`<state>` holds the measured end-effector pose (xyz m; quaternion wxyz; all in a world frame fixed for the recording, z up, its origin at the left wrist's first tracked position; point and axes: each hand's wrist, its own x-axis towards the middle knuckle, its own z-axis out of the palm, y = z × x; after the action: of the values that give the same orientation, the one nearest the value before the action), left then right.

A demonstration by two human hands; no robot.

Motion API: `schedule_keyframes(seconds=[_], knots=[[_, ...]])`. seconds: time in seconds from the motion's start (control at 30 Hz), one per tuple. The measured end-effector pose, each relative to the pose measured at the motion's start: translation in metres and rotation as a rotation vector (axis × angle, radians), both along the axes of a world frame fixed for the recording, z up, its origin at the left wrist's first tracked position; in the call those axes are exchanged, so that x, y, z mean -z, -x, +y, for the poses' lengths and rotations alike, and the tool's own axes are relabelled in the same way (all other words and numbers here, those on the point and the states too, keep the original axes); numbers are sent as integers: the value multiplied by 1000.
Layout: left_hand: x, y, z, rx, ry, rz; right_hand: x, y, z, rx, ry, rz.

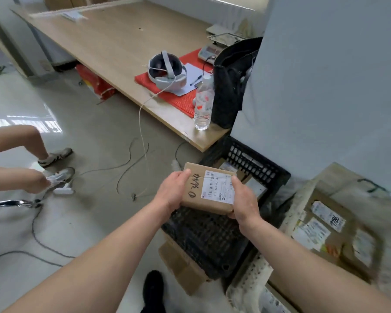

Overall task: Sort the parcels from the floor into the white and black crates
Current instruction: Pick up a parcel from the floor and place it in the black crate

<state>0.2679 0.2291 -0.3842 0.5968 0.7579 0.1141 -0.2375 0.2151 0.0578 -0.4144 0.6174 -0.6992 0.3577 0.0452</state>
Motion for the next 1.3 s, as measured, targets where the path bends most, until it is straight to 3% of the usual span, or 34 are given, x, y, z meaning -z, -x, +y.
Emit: schedule_keyframes(seconds=[0.4, 0.6, 1.03, 1.3], knots=[[102, -100, -48, 328, -215, 141, 87, -57, -17, 282, -86, 222], [133, -119, -62, 490, -353, 181, 126, -69, -14, 320, -140, 306], [193, -122, -80, 479, -431, 139, 173, -103, -26, 302, -193, 299], [208, -124, -86, 608, -394, 34, 191, -103, -29, 383, -234, 302]])
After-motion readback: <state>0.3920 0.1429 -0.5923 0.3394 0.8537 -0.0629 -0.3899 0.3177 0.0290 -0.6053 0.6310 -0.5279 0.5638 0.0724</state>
